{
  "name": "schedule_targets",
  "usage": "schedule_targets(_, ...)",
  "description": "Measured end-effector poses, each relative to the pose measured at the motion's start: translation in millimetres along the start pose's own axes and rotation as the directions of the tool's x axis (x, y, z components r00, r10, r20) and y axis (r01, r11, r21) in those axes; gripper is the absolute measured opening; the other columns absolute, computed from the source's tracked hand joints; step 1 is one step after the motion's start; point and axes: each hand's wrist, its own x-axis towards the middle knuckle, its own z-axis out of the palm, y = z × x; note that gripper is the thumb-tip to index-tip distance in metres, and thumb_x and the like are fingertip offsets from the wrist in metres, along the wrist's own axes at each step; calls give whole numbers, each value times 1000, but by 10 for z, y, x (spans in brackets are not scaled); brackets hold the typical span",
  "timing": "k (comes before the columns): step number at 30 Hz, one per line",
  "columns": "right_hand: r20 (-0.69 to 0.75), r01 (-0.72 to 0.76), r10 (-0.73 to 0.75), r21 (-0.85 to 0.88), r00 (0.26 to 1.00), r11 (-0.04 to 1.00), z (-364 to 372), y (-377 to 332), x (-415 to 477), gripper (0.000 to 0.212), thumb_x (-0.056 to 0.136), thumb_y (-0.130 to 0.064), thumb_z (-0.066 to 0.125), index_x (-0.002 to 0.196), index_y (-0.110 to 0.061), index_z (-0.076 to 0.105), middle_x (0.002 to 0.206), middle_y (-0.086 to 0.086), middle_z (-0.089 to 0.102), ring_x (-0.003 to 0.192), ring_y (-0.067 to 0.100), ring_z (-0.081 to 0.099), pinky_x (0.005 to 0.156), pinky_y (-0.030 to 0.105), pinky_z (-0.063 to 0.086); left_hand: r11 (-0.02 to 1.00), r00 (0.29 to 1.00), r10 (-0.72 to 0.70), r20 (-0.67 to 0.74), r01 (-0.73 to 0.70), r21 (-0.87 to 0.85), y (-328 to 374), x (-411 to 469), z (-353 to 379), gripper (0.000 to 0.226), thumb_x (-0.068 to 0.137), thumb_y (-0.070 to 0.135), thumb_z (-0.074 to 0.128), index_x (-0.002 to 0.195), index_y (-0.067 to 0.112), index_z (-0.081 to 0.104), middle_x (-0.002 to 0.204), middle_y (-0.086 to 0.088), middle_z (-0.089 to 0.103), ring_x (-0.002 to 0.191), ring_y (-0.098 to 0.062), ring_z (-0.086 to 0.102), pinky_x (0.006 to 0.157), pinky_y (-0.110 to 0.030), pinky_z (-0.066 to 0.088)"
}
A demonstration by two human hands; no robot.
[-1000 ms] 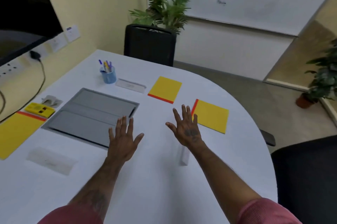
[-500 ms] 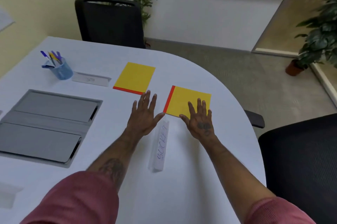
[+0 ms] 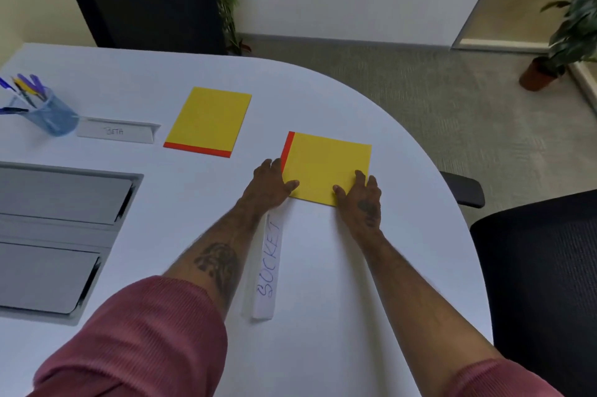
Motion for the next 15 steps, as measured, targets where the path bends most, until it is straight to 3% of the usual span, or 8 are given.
schedule_targets(5, -21, -31, 32, 20, 999, 999, -20, -46, 26, 61, 94, -32, 60, 145, -11, 33, 145, 15, 39, 131, 35, 34, 99, 42, 40, 979, 994, -104, 22, 106, -172, 129, 112, 62, 79, 90, 45, 66, 147, 4, 32, 147, -18, 45, 134, -36, 45, 110, -45, 38)
schedule_targets(11, -16, -49, 51, 96, 999, 994, -34, -23, 28, 67, 90, -20, 63, 148, -15, 30, 148, 13, 34, 134, 33, 31, 100, 40, 40, 923, 981, -193, -38, 168, -347, 139, 117, 72, 66, 86, 32, 72, 139, 5, 42, 137, -17, 51, 124, -33, 52, 104, -45, 45)
schedule_targets(15, -7, -56, 58, 156, 998, 986, -73, 16, 41, 72, 88, -15, 63, 151, -18, 27, 148, 11, 35, 133, 32, 32, 101, 41, 38, 837, 981, -167, -98, 88, -540, 121, 48, -18, 78, 87, 23, 74, 150, 10, 31, 139, -16, 41, 122, -32, 52, 101, -45, 48)
